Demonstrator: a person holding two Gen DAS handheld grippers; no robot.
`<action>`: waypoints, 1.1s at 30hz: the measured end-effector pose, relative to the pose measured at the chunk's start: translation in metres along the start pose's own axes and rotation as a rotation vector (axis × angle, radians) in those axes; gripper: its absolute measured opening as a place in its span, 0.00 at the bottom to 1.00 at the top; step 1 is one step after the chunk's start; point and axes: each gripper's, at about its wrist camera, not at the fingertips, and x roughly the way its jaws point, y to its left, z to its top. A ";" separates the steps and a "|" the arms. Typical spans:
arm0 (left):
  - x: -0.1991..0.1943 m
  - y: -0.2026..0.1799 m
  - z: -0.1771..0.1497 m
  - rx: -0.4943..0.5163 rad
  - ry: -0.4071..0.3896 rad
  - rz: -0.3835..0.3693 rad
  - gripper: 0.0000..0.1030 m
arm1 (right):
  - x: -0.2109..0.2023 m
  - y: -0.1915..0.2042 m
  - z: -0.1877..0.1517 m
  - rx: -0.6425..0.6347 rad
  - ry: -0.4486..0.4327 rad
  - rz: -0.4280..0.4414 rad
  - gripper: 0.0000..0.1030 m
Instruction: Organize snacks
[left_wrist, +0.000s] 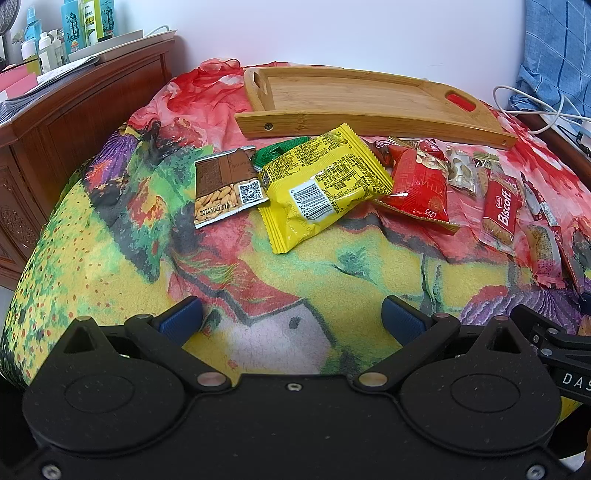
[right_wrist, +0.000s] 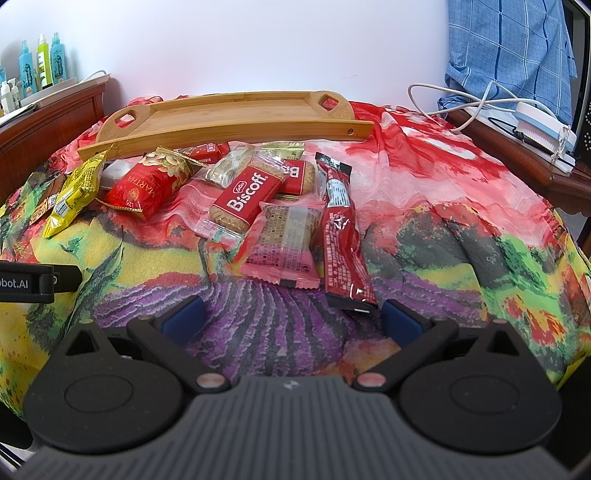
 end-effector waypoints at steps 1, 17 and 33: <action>0.000 0.000 0.000 0.000 0.000 0.000 1.00 | 0.000 0.000 0.000 0.000 0.000 0.000 1.00; 0.000 0.000 0.000 0.000 0.000 0.001 1.00 | 0.000 0.000 -0.001 0.000 -0.001 -0.001 1.00; -0.003 -0.001 -0.003 0.019 -0.043 -0.012 1.00 | -0.003 0.001 -0.002 0.003 -0.010 -0.016 1.00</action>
